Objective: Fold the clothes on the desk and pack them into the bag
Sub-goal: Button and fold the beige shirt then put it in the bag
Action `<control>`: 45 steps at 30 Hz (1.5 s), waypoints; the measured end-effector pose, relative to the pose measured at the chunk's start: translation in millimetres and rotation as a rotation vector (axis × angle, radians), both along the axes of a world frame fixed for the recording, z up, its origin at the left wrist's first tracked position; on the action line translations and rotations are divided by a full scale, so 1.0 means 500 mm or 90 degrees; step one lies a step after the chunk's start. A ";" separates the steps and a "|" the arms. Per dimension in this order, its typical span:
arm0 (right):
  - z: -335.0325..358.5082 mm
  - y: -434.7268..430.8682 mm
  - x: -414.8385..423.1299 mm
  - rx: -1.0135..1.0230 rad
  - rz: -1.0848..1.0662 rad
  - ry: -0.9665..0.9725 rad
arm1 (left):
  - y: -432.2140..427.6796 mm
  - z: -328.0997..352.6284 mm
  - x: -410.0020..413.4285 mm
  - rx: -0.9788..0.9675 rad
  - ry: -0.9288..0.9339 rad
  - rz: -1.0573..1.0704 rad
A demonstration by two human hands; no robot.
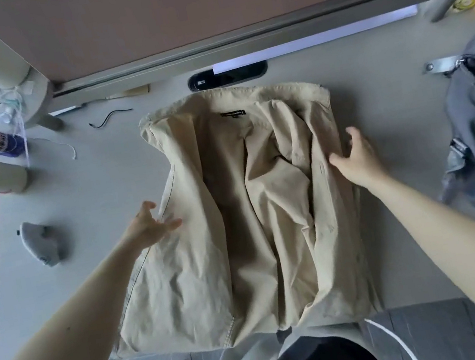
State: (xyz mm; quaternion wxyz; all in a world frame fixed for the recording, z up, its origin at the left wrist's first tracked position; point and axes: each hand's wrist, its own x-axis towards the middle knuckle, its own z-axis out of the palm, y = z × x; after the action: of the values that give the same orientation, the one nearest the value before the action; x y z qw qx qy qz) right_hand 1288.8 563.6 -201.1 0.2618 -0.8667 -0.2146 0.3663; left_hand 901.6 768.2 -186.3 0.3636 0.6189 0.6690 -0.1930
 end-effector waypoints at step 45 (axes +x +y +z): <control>0.364 -0.244 -0.429 0.136 0.079 -0.453 | -0.321 0.296 -0.141 0.123 -0.421 -0.613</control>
State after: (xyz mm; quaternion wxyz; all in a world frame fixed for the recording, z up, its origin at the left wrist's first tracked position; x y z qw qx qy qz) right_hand 1074.4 441.6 -19.2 0.2369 -0.8930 -0.3812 0.0327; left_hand 830.9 607.8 -38.4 0.3665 0.9104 0.1784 -0.0712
